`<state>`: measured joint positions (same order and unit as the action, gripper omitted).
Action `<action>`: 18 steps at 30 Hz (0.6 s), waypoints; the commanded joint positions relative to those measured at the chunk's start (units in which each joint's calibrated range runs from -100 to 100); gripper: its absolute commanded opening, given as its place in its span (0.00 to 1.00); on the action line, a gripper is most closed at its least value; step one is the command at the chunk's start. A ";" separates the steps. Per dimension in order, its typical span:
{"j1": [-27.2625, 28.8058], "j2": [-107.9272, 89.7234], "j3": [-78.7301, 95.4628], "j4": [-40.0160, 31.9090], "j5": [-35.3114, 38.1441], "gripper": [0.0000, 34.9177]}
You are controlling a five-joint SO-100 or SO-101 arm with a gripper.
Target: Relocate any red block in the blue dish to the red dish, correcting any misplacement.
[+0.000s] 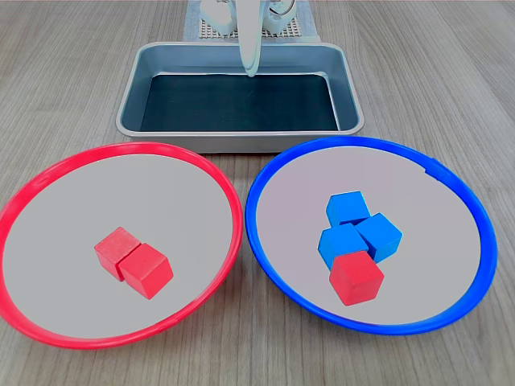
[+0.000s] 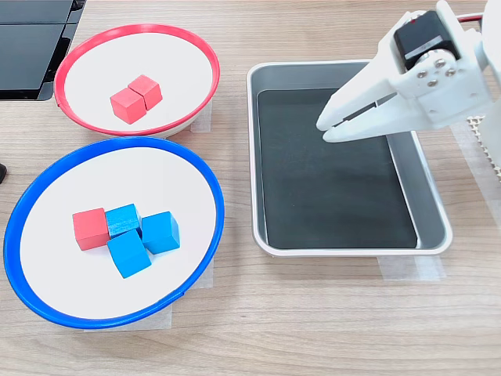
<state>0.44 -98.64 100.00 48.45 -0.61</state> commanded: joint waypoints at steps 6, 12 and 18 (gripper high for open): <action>0.55 -0.34 0.00 -0.45 -0.10 0.02; 0.55 -0.34 0.00 -0.45 -0.05 0.01; 0.36 -0.34 0.00 -0.45 0.05 0.01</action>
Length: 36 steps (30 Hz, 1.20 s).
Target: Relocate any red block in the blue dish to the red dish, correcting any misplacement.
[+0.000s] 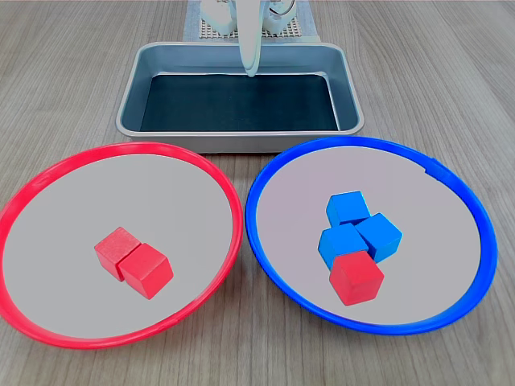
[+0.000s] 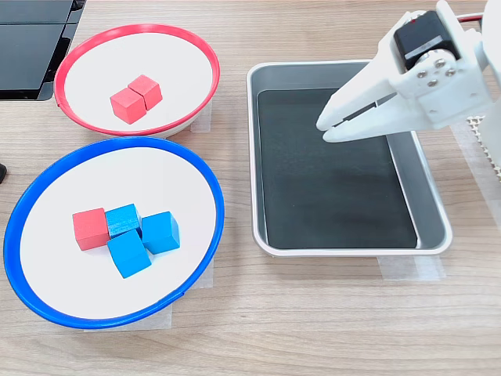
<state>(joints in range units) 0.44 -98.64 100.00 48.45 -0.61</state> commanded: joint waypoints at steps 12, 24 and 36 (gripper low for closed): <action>-0.40 19.96 -20.21 -1.94 13.68 0.01; -6.61 68.23 -63.81 -1.94 36.68 0.01; -7.08 98.42 -86.85 -8.05 52.94 0.01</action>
<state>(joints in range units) -6.55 -6.56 21.05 41.35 50.13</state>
